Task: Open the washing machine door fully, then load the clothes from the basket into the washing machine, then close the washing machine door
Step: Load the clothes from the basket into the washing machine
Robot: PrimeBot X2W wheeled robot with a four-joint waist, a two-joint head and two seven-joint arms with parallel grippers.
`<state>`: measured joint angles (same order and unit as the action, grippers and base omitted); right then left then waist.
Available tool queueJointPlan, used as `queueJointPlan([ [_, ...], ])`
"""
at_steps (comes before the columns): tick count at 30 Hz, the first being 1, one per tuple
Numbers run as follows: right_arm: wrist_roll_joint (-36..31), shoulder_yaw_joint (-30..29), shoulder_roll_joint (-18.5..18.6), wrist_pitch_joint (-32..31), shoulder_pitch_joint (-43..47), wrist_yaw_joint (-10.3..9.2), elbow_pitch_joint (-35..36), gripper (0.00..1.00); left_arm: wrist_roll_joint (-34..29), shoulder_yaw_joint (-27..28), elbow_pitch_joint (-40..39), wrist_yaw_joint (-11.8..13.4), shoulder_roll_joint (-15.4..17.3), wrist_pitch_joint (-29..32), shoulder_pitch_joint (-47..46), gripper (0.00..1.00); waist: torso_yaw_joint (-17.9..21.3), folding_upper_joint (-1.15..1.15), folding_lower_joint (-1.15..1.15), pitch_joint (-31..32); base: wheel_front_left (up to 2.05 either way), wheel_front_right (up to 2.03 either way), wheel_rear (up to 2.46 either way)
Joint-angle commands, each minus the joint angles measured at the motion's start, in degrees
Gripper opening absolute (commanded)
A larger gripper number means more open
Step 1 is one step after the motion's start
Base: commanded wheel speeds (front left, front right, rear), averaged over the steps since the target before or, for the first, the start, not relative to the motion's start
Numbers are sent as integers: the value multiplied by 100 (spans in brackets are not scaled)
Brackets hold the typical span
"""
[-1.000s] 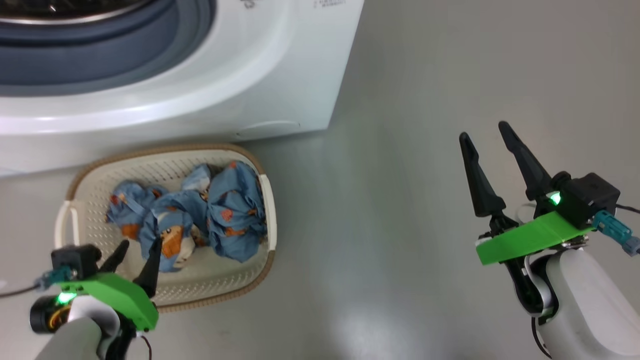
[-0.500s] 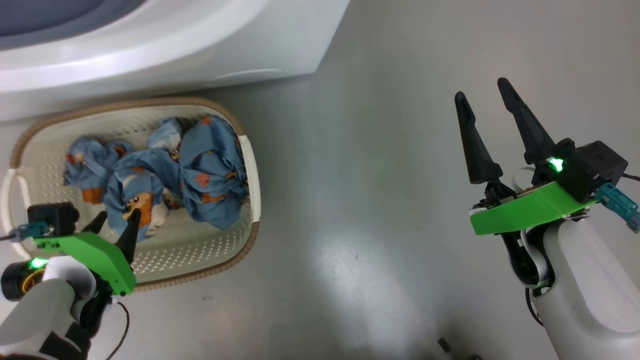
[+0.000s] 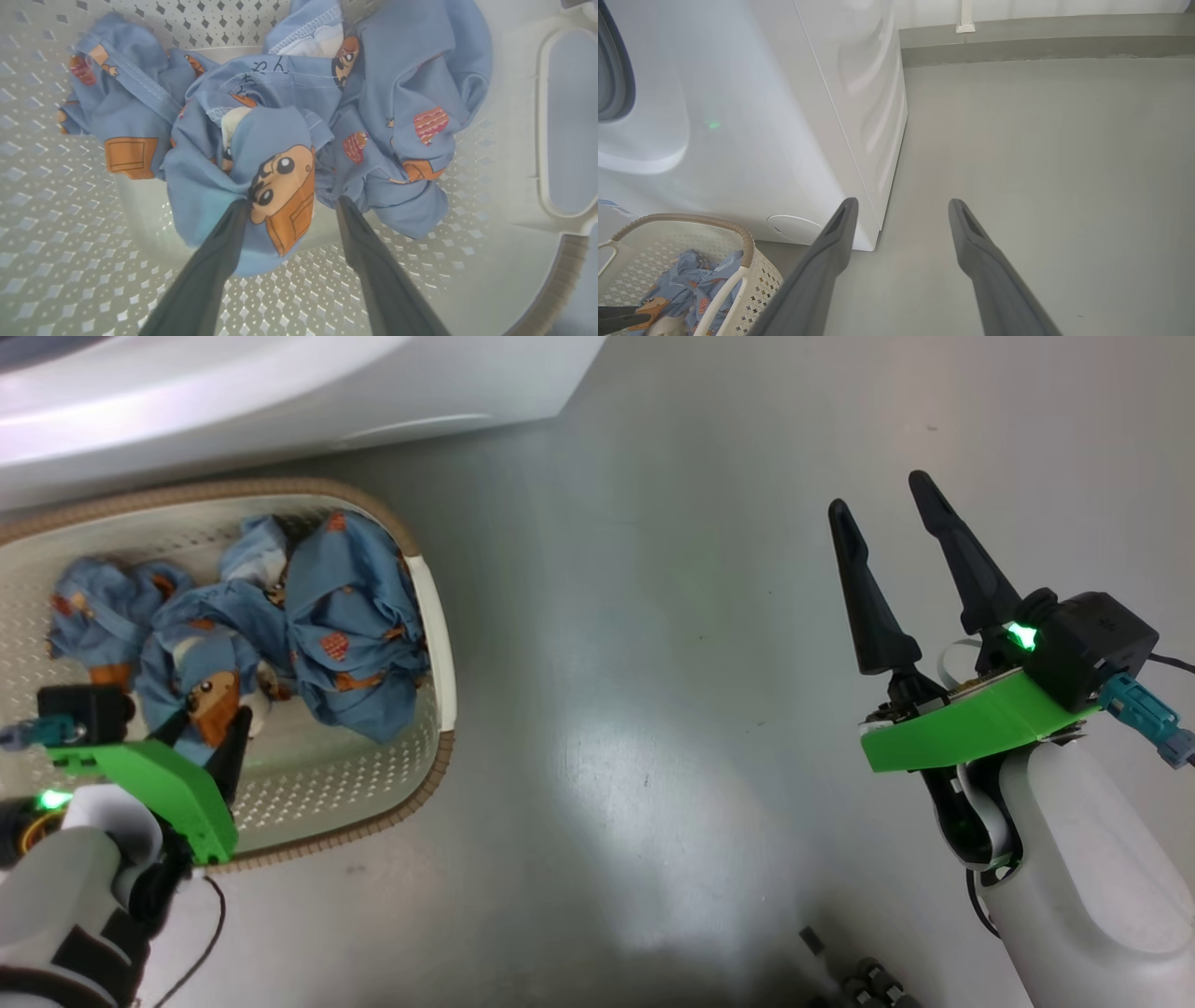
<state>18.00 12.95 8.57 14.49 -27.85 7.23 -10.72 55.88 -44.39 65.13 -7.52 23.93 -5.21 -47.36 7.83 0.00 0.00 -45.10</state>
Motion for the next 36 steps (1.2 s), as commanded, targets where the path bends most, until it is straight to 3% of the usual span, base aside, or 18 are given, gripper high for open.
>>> queueJointPlan([
  [1, -41, 112, -32, 51, 79, 25, 151, 100, 91, 77, 12, 3, 280, -23, -38, 100, 50, 0, 0, -99, 0, 0, 0],
  [11, -74, 156, -83, 51, 71, 25, 203, 100, 452, -256, 16, 3, 394, 40, -263, 100, 146, 0, 0, -281, 0, 0, 0],
  [12, -78, 160, -88, 51, 65, 25, 200, 100, 486, -284, 7, 3, 401, 29, -272, 67, 151, 0, 0, -285, 0, 0, 0],
  [13, -80, 163, -93, 51, 57, 25, 195, 100, 519, -311, 8, 3, 407, 26, -279, 0, 155, 0, 0, -285, 0, 0, 0],
  [36, 52, 125, 17, 51, 217, 25, -22, 100, 1352, -619, -217, 3, 246, -794, 187, 0, -98, 0, 0, 801, 0, 0, 0],
])
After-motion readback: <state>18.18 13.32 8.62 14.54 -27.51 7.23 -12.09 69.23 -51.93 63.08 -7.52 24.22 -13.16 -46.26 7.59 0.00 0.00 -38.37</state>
